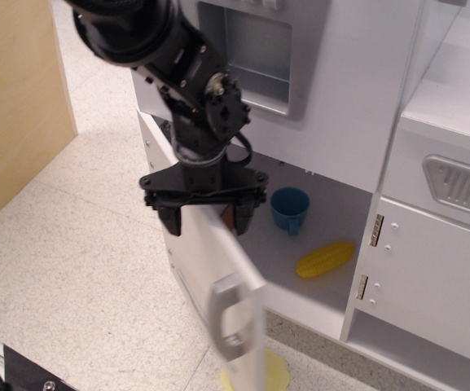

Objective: Close low fridge

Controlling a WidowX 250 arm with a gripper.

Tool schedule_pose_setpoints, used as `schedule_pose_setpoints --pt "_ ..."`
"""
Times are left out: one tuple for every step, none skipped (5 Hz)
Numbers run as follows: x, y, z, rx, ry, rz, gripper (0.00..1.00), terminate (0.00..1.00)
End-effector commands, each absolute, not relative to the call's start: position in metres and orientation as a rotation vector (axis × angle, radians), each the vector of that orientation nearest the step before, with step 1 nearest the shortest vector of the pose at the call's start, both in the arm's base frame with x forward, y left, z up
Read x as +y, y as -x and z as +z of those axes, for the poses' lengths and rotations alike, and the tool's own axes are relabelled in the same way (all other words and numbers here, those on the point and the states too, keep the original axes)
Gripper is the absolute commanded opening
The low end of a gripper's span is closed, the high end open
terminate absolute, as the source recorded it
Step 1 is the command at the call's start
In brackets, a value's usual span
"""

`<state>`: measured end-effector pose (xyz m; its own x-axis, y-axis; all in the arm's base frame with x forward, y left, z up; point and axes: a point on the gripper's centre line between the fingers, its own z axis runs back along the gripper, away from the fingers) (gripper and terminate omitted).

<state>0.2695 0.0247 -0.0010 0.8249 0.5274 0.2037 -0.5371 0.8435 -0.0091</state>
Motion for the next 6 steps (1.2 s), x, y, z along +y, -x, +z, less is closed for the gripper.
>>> schedule_pose_setpoints --pt "0.014 -0.285 0.015 -0.264 -0.042 0.605 1.00 0.00" --pt "0.007 -0.284 0.030 -0.271 -0.010 0.583 1.00 0.00" --pt "0.002 -0.268 0.049 -0.267 0.032 0.515 1.00 0.00" --pt "0.013 -0.234 0.062 -0.225 0.060 0.415 1.00 0.00" --pt "0.034 -0.211 0.057 -0.223 0.024 0.358 1.00 0.00" --pt "0.049 -0.207 0.032 -0.215 -0.029 0.334 1.00 0.00"
